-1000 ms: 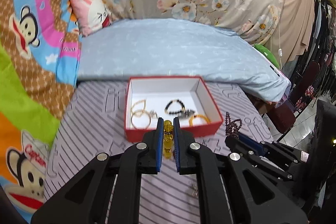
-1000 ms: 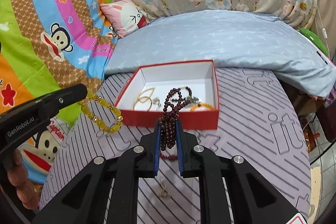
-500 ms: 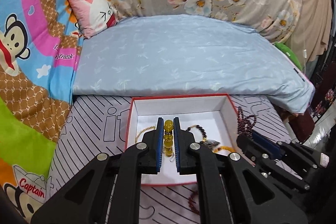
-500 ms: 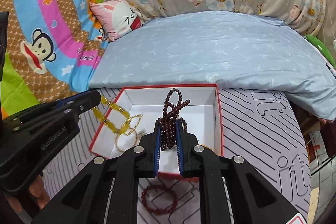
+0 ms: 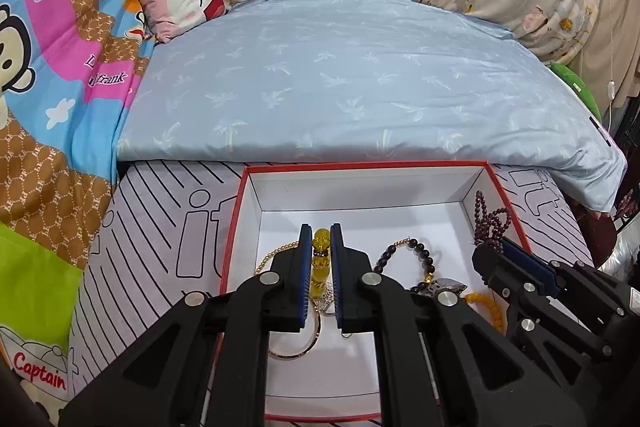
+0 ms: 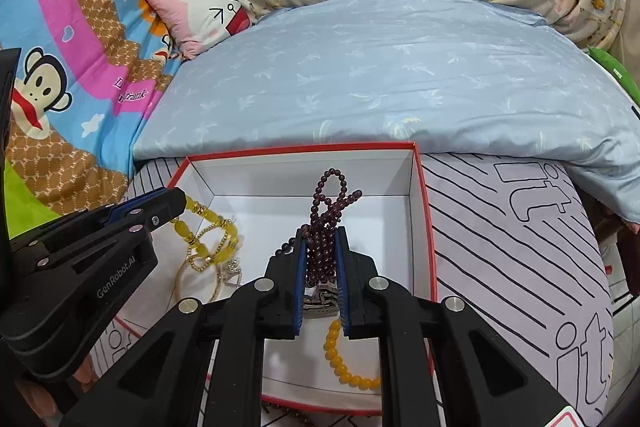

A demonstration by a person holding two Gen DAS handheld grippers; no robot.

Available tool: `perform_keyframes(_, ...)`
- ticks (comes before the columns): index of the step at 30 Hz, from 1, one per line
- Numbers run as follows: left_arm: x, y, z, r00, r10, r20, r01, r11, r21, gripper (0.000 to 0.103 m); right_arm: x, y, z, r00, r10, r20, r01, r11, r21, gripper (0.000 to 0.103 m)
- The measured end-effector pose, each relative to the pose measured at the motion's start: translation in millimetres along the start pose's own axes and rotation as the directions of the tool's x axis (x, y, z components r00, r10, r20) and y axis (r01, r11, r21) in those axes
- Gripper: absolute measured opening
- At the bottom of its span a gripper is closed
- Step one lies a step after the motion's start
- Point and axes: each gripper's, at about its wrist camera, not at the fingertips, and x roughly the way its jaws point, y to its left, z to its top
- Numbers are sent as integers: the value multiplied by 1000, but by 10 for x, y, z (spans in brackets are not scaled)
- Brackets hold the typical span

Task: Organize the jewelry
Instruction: 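Carry the bead strand and yellow bracelet with both tools into the red box, then open both tools to drop the strand and yellow bracelet in the box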

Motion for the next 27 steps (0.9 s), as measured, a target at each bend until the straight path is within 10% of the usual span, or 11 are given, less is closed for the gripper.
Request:
perform_keyframes(12,75,37,-28,1000,14,2,-14,1000,-15,10,87,60,-17,1000,-16,-4,16,1000,-16,19)
perform_keyframes(16,8,71,-34,998,63,26,-63,998,-23,52,26,72,-16,999,-36,15,36,999,-12,41)
perform_keyframes(27,-447,166,-252,997,64,53,-61,997,-48,54,-444,199,-248,998,-35,52,36,999,-24,51)
